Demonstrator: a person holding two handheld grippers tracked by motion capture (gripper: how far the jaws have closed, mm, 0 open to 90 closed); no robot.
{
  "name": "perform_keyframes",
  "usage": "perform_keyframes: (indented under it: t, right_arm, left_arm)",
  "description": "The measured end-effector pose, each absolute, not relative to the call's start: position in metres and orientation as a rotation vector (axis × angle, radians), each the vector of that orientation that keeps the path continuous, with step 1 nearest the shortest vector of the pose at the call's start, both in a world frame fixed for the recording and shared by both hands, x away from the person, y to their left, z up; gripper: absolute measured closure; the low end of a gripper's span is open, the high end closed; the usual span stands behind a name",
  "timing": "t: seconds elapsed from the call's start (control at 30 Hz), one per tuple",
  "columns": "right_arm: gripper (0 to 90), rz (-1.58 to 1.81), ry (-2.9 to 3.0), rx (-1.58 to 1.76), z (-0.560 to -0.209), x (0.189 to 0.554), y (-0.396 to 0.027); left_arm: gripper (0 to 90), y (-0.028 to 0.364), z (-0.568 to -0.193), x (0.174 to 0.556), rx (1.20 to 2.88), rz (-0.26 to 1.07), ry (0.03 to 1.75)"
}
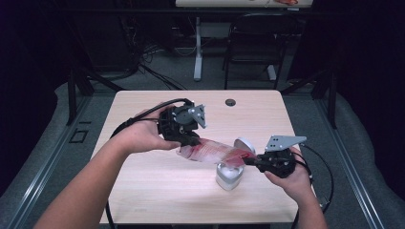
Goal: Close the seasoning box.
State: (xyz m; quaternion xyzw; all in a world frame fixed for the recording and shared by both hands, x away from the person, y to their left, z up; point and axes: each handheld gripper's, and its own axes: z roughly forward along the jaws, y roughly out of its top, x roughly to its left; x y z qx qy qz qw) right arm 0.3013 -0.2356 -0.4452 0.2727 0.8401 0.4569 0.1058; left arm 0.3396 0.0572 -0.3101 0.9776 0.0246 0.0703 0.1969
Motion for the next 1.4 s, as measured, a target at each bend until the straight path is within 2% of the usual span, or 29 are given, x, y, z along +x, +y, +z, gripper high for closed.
perform_keyframes:
  t: [0.63,1.4]
  right_arm:
    - [80.7,1.451,2.432,0.807,-0.446,0.302,-0.236]
    - [79.3,1.444,2.473,0.808,-0.457,0.306,-0.225]
  left_arm:
    - [83.5,0.074,-0.32,0.343,2.71,0.176,0.102]
    - [83.1,0.102,-0.343,0.343,2.66,0.128,0.185]
